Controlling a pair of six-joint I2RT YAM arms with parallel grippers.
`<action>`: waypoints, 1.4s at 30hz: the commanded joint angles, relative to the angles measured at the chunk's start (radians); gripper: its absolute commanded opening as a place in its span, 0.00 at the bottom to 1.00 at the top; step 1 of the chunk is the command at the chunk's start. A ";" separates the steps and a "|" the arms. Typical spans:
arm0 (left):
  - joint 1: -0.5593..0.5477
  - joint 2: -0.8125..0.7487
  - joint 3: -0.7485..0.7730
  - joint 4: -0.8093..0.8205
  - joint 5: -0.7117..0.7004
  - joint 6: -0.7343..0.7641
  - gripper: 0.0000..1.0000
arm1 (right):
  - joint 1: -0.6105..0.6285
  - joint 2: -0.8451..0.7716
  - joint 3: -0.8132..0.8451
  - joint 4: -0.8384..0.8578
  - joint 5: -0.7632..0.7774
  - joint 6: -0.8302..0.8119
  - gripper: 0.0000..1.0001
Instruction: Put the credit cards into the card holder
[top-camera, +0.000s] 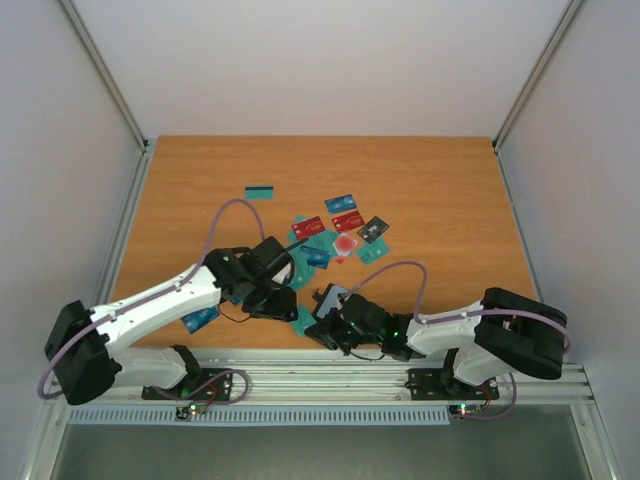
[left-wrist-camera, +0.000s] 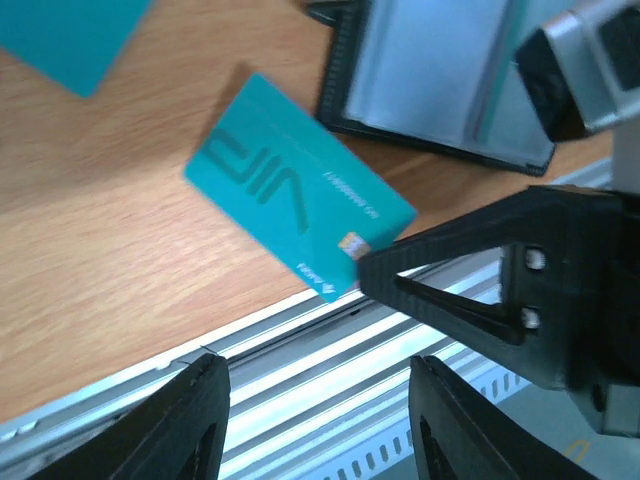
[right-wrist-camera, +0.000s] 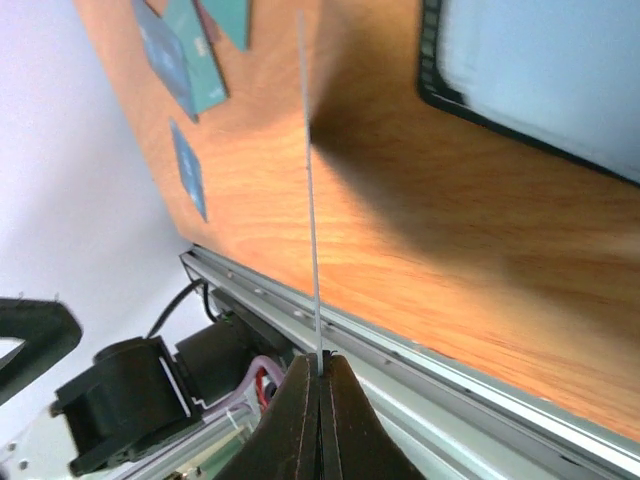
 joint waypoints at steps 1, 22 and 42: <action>0.072 -0.086 0.017 -0.109 -0.041 -0.089 0.52 | -0.033 -0.041 0.057 -0.084 -0.034 -0.048 0.01; 0.328 -0.373 0.116 0.079 0.044 -0.380 0.62 | -0.286 -0.287 0.433 -0.563 -0.201 -0.268 0.01; 0.341 -0.252 0.032 0.814 0.148 -0.652 0.54 | -0.479 -0.311 0.663 -0.559 -0.365 -0.211 0.01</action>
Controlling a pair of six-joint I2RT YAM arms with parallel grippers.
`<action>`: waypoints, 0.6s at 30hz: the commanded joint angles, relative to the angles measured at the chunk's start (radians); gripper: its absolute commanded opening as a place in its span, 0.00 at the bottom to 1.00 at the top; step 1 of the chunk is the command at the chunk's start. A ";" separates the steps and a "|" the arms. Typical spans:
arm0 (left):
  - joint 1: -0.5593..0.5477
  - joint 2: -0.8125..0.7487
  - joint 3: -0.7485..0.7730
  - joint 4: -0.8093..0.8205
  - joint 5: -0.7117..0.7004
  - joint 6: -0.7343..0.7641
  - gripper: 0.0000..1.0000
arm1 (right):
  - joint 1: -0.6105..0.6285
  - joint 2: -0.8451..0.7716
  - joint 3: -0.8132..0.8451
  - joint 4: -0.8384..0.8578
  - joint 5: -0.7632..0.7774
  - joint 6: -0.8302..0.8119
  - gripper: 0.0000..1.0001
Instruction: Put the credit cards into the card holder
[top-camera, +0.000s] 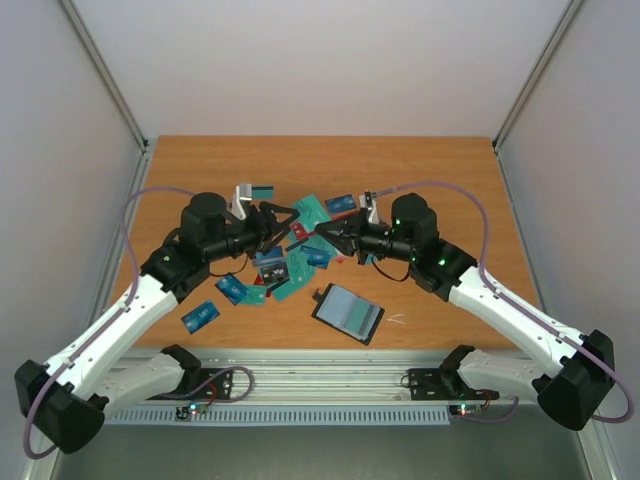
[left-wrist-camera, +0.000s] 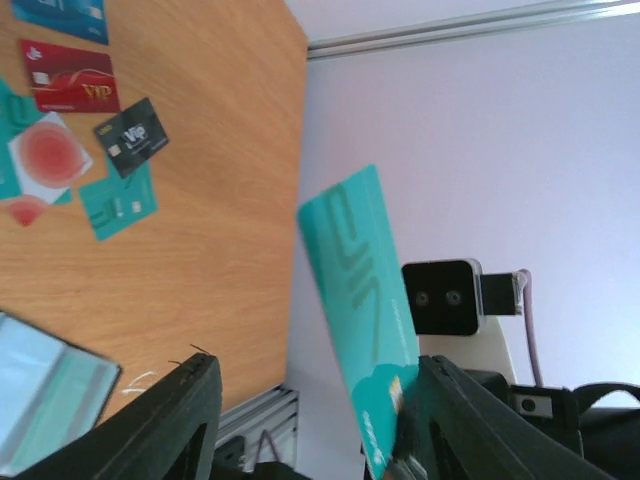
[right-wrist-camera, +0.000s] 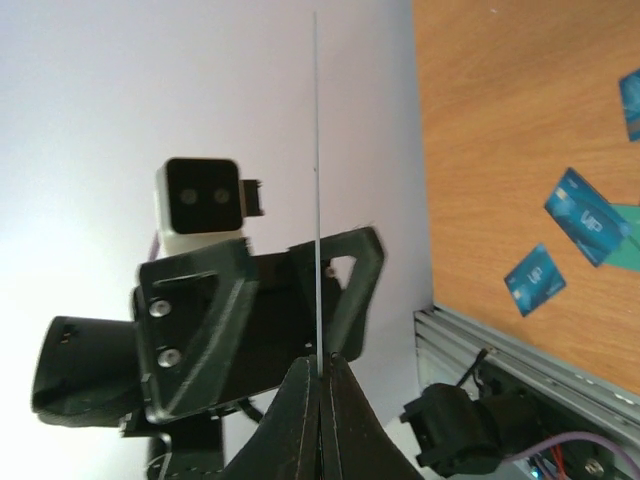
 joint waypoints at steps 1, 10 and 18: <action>0.007 0.045 0.032 0.198 0.031 -0.037 0.53 | -0.030 0.009 0.065 0.043 -0.056 0.029 0.01; 0.007 0.113 0.013 0.443 0.059 -0.095 0.34 | -0.060 0.041 0.106 0.103 -0.108 0.060 0.01; 0.007 0.136 0.019 0.479 0.050 -0.121 0.00 | -0.072 0.054 0.116 0.127 -0.127 0.069 0.01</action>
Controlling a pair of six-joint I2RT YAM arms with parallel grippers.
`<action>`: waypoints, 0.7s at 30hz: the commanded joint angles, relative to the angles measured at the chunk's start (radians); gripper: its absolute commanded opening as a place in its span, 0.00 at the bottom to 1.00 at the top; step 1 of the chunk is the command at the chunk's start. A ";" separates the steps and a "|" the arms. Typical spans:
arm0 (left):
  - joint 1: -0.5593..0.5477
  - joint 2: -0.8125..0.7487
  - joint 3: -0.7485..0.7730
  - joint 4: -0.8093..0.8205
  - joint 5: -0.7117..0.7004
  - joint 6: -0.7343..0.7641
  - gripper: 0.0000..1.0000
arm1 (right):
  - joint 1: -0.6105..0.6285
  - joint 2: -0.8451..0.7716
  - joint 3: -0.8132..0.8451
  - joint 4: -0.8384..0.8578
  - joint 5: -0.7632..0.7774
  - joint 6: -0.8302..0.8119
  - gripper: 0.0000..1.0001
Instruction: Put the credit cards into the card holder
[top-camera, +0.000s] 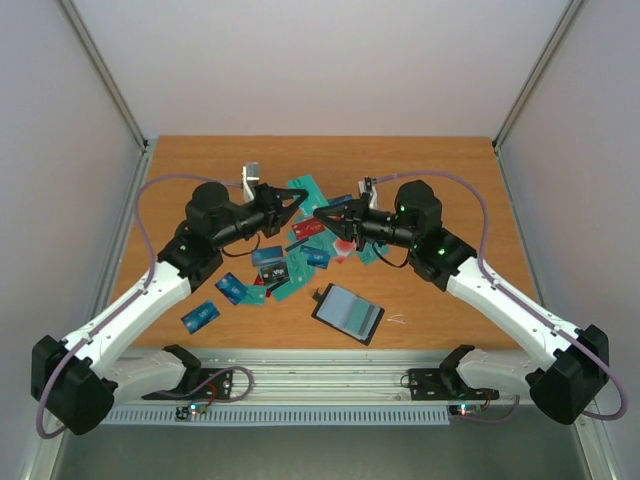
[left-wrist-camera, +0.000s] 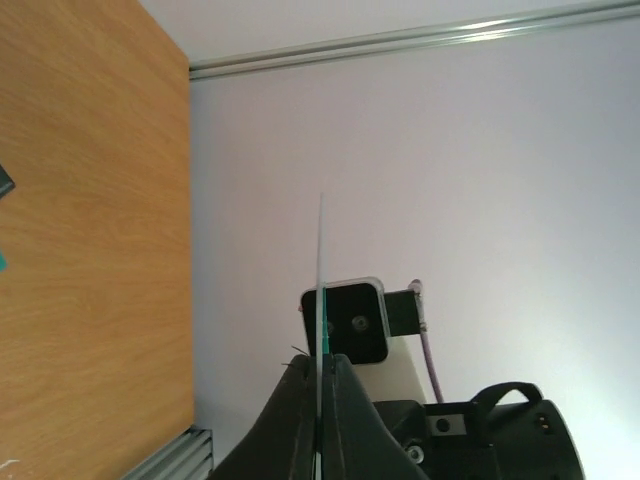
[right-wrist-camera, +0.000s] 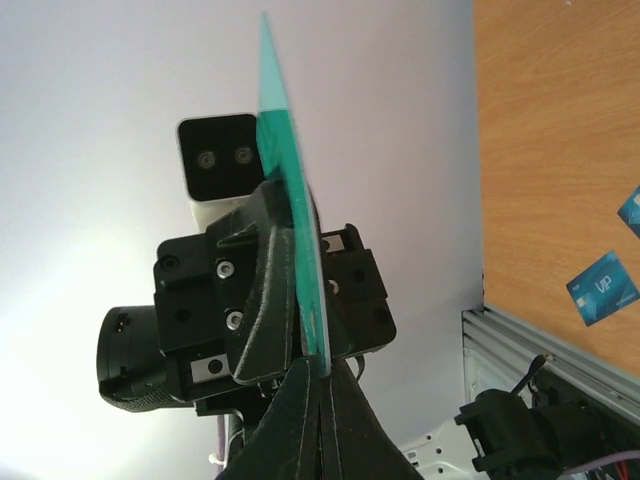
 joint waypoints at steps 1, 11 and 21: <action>0.003 0.000 0.018 0.091 -0.002 -0.009 0.00 | -0.015 0.004 0.039 0.037 -0.035 0.006 0.01; 0.003 0.085 0.111 0.024 0.194 0.069 0.00 | -0.306 -0.100 0.051 -0.340 -0.382 -0.297 0.69; -0.010 0.223 0.200 0.101 0.499 0.047 0.00 | -0.374 -0.040 0.188 -0.446 -0.619 -0.423 0.59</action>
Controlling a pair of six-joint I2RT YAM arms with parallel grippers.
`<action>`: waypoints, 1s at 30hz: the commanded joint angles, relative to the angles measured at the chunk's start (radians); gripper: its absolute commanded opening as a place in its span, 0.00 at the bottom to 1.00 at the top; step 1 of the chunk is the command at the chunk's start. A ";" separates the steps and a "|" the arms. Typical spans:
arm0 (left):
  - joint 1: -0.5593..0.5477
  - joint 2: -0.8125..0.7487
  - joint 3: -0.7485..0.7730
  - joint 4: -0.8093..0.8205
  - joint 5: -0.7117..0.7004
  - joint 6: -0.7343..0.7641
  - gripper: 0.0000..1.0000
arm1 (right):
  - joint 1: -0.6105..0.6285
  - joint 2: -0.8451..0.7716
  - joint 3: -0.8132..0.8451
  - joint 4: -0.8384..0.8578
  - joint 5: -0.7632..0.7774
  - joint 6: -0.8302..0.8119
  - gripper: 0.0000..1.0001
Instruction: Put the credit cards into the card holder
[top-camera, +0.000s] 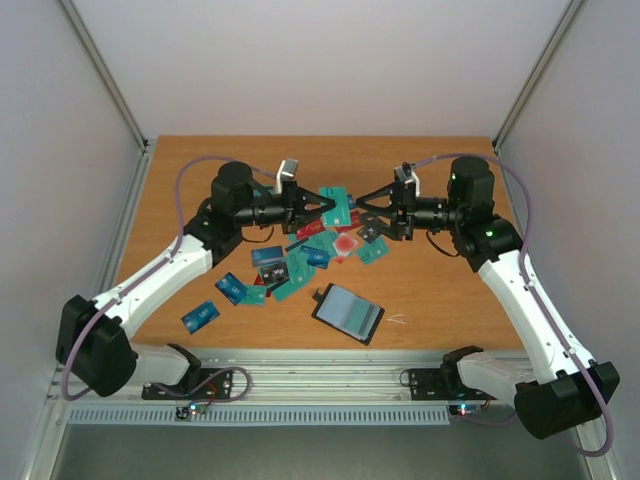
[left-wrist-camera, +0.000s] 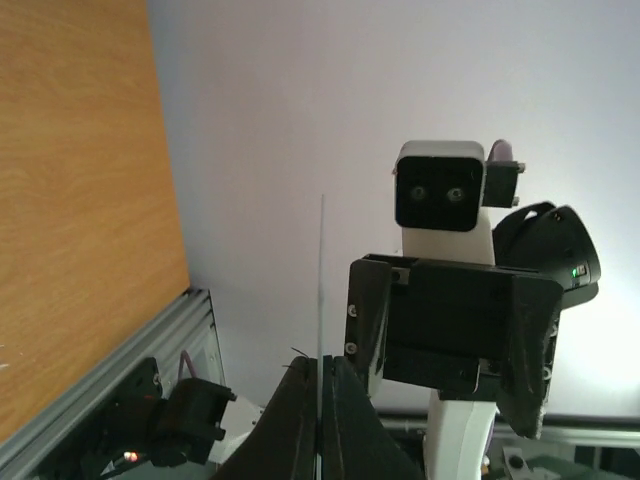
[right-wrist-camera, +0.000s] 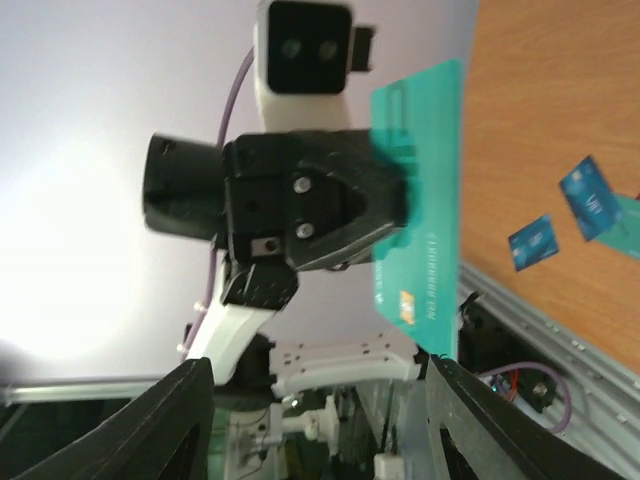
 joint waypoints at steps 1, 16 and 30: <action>-0.011 0.029 0.076 0.073 0.158 0.007 0.00 | -0.006 0.019 0.063 -0.065 -0.131 -0.072 0.57; -0.092 0.077 0.101 0.170 0.180 -0.031 0.00 | -0.006 0.063 0.180 -0.364 -0.133 -0.288 0.38; -0.114 0.105 0.066 0.166 0.174 -0.012 0.00 | -0.007 0.042 0.135 -0.356 -0.108 -0.289 0.04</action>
